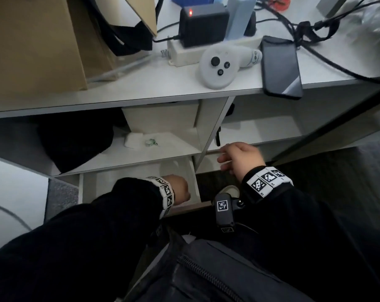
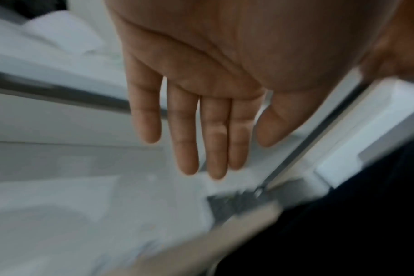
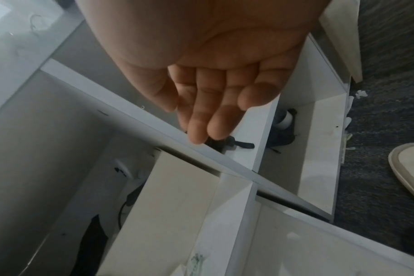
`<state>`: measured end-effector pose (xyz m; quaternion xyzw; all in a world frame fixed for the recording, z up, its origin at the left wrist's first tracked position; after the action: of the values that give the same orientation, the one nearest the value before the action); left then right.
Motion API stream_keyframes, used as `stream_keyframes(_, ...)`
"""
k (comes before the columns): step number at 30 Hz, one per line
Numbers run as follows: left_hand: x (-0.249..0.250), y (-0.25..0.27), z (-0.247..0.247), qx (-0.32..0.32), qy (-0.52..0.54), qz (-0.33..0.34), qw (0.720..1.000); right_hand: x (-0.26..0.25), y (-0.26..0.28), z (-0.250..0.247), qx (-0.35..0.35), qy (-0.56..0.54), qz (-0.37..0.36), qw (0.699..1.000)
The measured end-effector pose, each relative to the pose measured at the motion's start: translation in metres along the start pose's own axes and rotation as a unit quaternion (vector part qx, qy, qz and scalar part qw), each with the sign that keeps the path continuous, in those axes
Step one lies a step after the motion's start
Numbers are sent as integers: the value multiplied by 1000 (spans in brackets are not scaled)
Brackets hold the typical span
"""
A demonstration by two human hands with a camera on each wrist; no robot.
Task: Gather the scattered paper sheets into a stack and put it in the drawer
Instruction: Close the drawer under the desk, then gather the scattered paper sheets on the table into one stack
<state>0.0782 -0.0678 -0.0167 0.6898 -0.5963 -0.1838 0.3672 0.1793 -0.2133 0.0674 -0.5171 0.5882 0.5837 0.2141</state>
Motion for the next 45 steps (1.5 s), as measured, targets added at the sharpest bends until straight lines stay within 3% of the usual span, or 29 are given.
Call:
stream_keyframes(5, 54, 23, -70, 143, 88, 100, 981, -30, 21, -40, 29, 3, -57, 998)
stream_keyframes(13, 173, 89, -150, 285, 104, 218, 927, -74, 95, -152, 112, 22, -168, 979)
stream_keyframes(17, 247, 134, -169, 320, 133, 293, 891, -78, 155, -218, 172, 79, -226, 956)
stream_keyframes(23, 368, 211, -173, 316, 120, 405, 849, -73, 263, -315, 286, 107, -263, 915)
stream_keyframes(28, 455, 261, -152, 287, 92, 469, 830, -42, 347, -387, 389, 88, -235, 886)
stream_keyframes(34, 527, 289, -113, 258, 66, 527, 807, 14, 428, -449, 482, 33, -193, 854)
stream_keyframes(40, 598, 300, -98, 202, 92, 567, 793, 29, 462, -521, 536, -22, -190, 822)
stream_keyframes(45, 666, 305, -97, 167, 115, 580, 789, 28, 462, -581, 552, -62, -166, 815)
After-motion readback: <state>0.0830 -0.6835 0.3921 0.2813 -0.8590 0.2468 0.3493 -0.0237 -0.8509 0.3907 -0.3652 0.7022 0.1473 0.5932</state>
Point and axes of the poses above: each hand's wrist, its own y-axis away from the middle knuckle, its own z-axis out of the palm, x = y × z, the point moved 3 cm from there along -y, towards the middle knuckle, and after that the axes turned 5 degrees about -y, right-handed, at the moved point
